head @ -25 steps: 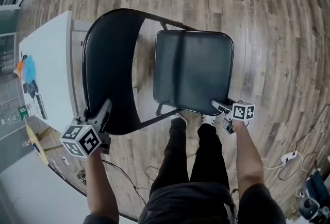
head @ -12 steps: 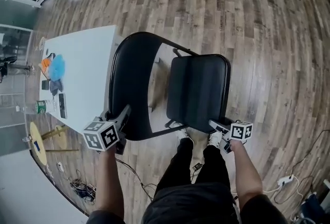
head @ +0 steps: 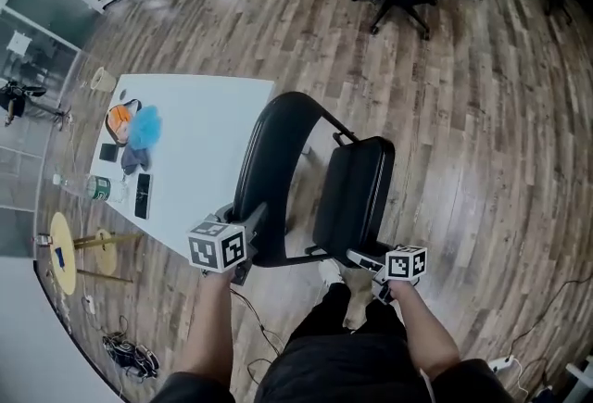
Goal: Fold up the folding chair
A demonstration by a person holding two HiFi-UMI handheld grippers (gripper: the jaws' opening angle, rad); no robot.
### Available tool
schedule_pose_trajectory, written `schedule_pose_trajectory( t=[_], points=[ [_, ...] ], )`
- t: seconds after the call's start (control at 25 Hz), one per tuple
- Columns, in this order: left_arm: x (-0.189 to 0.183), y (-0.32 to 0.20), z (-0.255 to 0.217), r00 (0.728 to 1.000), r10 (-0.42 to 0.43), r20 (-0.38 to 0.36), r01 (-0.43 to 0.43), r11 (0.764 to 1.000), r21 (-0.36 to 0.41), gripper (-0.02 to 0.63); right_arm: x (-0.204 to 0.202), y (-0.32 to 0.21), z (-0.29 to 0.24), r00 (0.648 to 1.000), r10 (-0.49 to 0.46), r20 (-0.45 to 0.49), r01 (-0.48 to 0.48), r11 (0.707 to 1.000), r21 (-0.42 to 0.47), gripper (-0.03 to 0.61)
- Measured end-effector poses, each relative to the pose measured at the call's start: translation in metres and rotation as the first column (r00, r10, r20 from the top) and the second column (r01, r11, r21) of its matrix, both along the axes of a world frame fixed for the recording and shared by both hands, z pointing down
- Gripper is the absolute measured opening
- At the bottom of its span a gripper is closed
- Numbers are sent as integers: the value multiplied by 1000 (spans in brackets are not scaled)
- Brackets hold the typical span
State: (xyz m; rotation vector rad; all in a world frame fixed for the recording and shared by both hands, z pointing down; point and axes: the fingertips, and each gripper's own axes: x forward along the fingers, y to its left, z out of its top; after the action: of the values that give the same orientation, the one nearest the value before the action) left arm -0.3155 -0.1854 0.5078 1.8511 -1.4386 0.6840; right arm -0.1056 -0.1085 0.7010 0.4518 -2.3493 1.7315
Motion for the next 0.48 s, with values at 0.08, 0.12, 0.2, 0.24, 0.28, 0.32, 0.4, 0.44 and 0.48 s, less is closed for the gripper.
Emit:
schedule_pose_trajectory(
  t=[0.08,0.12,0.2,0.24,0.28,0.32,0.4,0.44,0.48],
  points=[
    [-8,0,-7,1000,5,-9,-5,1000,1,92,-27,0,-13,999,-34,-6,35,999,19,371],
    [-12,0,-11,1000,8,-18,-8,1000,2,84,-41,0,-19,999,-47,-1,47,999,24,371],
    [-22,0,-18,999,11,-30,-11,1000,1,75,-71,0,-31,997,-69,18,69,997,32,371],
    [-27,1,-20,1000,12,-28,-12,1000,0,74,-87,1,-37,996,-80,29,79,996,35,371],
    [-32,1,-22,1000,11,-25,-11,1000,-1,74,-102,1,-42,995,-93,40,91,995,37,371],
    [-36,1,-25,1000,11,-21,-11,1000,-1,72,-116,2,-46,993,-107,46,105,994,43,370],
    [-45,2,-28,1000,9,-13,-9,1000,1,72,-144,1,-52,989,-142,48,139,989,59,367],
    [-49,1,-30,1000,8,-10,-8,1000,3,72,-158,1,-55,986,-158,48,154,986,67,367],
    [-54,1,-32,1000,8,-8,-8,1000,4,72,-172,1,-56,984,-172,47,168,983,73,367]
  ],
)
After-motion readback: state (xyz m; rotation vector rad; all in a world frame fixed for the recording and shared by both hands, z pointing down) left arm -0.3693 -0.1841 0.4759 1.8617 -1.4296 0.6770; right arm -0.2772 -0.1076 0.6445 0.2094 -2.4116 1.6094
